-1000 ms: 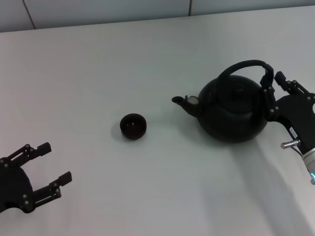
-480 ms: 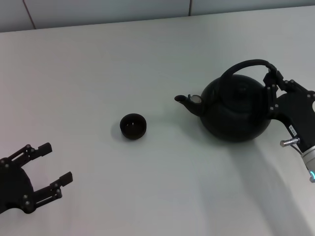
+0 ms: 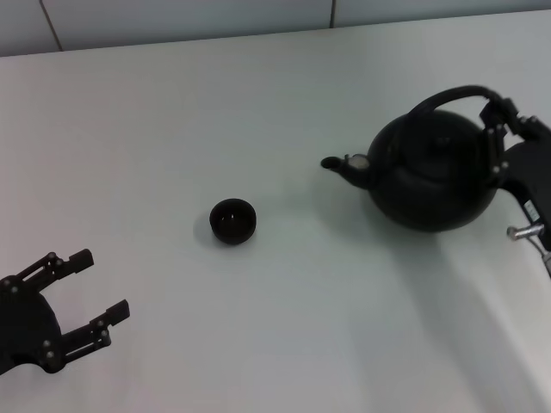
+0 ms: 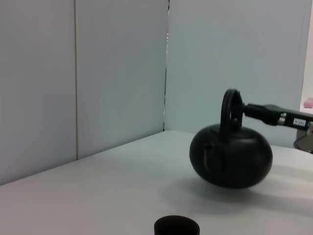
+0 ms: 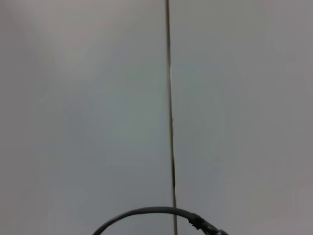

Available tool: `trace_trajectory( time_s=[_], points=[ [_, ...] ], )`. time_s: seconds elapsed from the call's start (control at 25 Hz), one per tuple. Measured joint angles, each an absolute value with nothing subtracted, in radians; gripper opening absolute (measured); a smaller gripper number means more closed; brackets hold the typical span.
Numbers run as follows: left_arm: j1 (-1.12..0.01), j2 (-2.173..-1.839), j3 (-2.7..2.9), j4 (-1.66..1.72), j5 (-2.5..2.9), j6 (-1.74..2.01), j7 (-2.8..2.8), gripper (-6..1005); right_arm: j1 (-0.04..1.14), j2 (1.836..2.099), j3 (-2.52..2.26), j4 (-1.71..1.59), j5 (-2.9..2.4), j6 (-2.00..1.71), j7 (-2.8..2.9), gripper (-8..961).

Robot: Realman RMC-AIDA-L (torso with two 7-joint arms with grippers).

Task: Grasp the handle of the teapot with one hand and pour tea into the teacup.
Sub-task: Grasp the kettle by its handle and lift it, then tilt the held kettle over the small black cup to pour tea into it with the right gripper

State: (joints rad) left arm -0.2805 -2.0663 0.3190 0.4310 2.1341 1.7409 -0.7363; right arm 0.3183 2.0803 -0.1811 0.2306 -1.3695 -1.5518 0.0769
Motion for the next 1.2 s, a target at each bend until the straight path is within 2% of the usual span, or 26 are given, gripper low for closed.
trace_trajectory(
  time_s=[1.2],
  points=[
    [-0.296, -2.068, 0.319, 0.428, 2.131, 1.741, -0.750, 813, 0.360, 2.080, -0.156, 0.135, -1.368, -1.573, 0.177, 127]
  ],
)
